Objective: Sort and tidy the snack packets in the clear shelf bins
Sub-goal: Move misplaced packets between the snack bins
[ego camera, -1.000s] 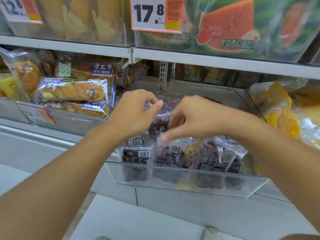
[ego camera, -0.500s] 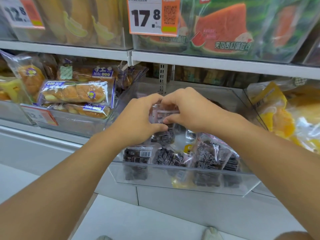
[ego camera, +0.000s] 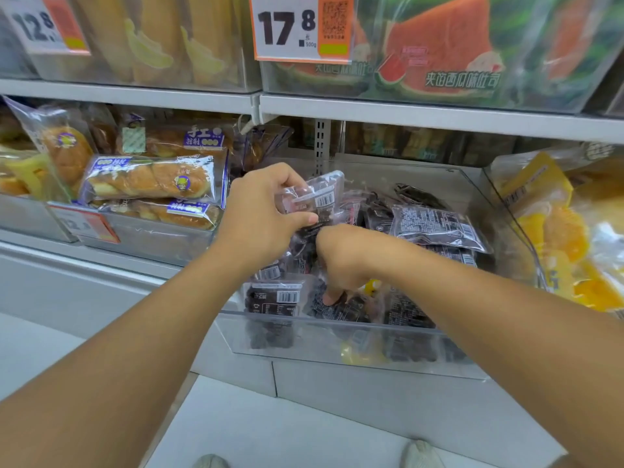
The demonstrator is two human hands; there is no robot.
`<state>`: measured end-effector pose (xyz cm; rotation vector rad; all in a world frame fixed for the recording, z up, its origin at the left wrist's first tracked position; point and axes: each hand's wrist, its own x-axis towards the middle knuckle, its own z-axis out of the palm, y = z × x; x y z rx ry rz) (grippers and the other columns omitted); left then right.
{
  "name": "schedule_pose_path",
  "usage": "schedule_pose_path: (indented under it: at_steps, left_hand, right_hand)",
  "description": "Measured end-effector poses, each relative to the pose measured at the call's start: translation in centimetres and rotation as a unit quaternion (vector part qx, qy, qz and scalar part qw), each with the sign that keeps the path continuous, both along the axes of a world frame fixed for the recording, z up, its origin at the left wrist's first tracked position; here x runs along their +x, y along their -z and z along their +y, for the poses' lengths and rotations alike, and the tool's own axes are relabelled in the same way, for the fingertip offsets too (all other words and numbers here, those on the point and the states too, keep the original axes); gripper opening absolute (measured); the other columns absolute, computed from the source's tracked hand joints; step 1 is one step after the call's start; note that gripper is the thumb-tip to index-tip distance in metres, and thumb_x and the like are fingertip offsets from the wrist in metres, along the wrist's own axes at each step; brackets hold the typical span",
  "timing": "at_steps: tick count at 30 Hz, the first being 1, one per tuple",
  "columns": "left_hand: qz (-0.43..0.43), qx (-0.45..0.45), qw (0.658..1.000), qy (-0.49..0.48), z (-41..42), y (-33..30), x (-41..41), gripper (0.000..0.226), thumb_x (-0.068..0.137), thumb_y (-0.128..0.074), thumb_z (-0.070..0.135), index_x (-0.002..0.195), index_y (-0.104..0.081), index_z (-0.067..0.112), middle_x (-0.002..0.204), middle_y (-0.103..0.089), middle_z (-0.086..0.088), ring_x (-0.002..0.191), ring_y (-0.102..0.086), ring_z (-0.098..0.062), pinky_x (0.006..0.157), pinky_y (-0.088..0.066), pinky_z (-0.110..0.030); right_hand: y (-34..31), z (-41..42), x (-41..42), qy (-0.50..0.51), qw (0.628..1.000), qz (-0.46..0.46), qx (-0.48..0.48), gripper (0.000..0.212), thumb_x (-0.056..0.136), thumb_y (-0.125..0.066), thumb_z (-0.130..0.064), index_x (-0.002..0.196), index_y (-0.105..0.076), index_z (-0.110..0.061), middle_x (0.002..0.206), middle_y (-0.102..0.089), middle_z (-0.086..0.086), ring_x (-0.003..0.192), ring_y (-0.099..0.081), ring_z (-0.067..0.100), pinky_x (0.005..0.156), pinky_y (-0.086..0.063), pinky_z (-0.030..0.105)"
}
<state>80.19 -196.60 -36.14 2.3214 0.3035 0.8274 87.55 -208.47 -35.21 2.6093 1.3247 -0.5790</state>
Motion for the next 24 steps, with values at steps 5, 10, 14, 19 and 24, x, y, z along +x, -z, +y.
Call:
schedule_pose_path:
  at_steps: [5, 10, 14, 19, 24]
  left_hand:
    - [0.031, -0.03, 0.998, 0.038, 0.3, -0.2, 0.2, 0.028, 0.074, -0.087, 0.01, 0.083, -0.064, 0.023, 0.077, -0.064, 0.001, 0.045, -0.054, -0.003, 0.043, -0.045, -0.016]
    - [0.156, 0.107, 0.977, 0.101, -0.5, 0.1, 1.7, 0.013, 0.085, -0.079, 0.015, 0.095, -0.077, 0.022, 0.097, -0.07, 0.006, 0.09, -0.064, -0.012, 0.084, -0.052, -0.03]
    - [0.17, 0.195, 0.965, 0.032, -0.3, 0.3, 2.4, 0.016, 0.082, -0.082, 0.03, 0.097, -0.08, 0.026, 0.101, -0.054, 0.003, 0.1, -0.055, -0.021, 0.087, -0.05, -0.043]
    - [0.148, 0.095, 0.984, 0.032, 1.4, -0.2, 1.8, 0.017, 0.081, -0.083, 0.028, 0.097, -0.08, 0.025, 0.086, -0.063, 0.01, 0.082, -0.061, -0.015, 0.074, -0.047, -0.029]
    - [0.128, 0.022, 0.987, 0.095, 1.1, 0.0, 0.3, 0.018, 0.099, -0.059, 0.037, 0.102, -0.076, 0.03, 0.093, -0.074, 0.01, 0.088, -0.066, -0.005, 0.077, -0.05, -0.025]
  right_hand:
    - [-3.2, -4.1, 0.7, 0.038, 0.982, 0.054, 0.176, 0.017, 0.075, -0.087, -0.015, 0.076, -0.071, -0.011, 0.065, -0.073, 0.001, 0.056, -0.07, 0.013, 0.054, -0.053, 0.024]
    - [-4.5, -7.3, 1.0, 0.094, 0.918, 0.127, 0.365, 0.015, 0.078, -0.082, -0.002, 0.076, -0.066, -0.002, 0.062, -0.071, 0.008, 0.058, -0.073, 0.023, 0.057, -0.062, 0.035]
    - [-2.8, -7.0, 1.0, 0.109, 0.916, 0.11, 0.371, 0.018, 0.083, -0.078, -0.005, 0.078, -0.061, -0.003, 0.071, -0.072, 0.011, 0.057, -0.073, 0.019, 0.05, -0.056, 0.025]
    - [-1.6, -6.1, 1.6, 0.105, 0.895, 0.138, 0.411, 0.018, 0.088, -0.073, -0.003, 0.081, -0.057, -0.001, 0.093, -0.067, 0.011, 0.067, -0.074, 0.022, 0.06, -0.062, 0.034]
    - [-0.1, -4.2, 1.9, 0.038, 0.936, 0.008, 0.35, 0.026, 0.083, -0.077, -0.006, 0.071, -0.058, -0.017, 0.083, -0.068, 0.0, 0.07, -0.067, 0.014, 0.065, -0.057, 0.039]
